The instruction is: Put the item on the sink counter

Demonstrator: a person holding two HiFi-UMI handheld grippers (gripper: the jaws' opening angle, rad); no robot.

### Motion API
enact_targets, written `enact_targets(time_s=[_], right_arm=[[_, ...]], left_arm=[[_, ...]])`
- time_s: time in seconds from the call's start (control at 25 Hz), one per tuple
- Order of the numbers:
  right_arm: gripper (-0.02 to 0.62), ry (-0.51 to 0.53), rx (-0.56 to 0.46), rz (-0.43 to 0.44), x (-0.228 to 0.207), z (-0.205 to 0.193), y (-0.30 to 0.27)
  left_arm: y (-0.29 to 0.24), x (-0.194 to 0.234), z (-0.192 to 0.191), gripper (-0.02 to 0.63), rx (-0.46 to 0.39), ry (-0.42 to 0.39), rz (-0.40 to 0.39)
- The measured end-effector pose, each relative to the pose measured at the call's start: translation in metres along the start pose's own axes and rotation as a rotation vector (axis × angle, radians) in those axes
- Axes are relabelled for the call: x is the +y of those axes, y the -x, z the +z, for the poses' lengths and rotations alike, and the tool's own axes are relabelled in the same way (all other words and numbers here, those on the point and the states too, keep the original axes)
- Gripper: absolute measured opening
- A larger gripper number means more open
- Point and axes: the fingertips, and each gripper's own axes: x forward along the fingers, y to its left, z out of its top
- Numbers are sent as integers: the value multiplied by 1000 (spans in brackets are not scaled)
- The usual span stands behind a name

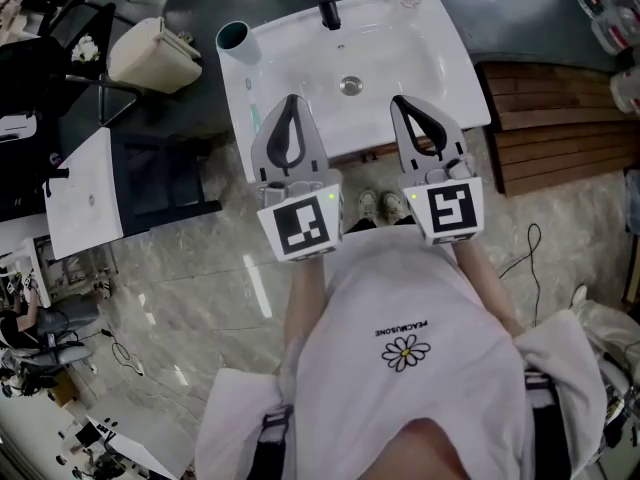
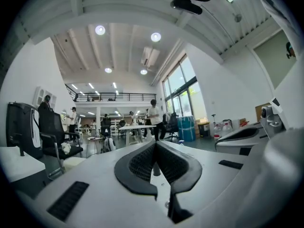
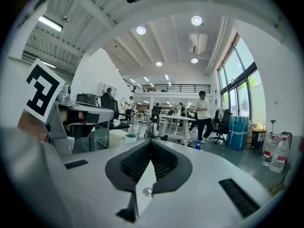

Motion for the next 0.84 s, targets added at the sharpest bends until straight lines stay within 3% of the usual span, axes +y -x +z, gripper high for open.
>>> enact_targets(time_s=[0.56, 0.84], right_arm=[[11, 11, -13, 11, 6, 5, 4], [11, 23, -15, 29, 10, 5, 3]], left_arm=[[8, 2, -3, 15, 4, -54, -11], [6, 3, 2, 15, -10, -5, 33]])
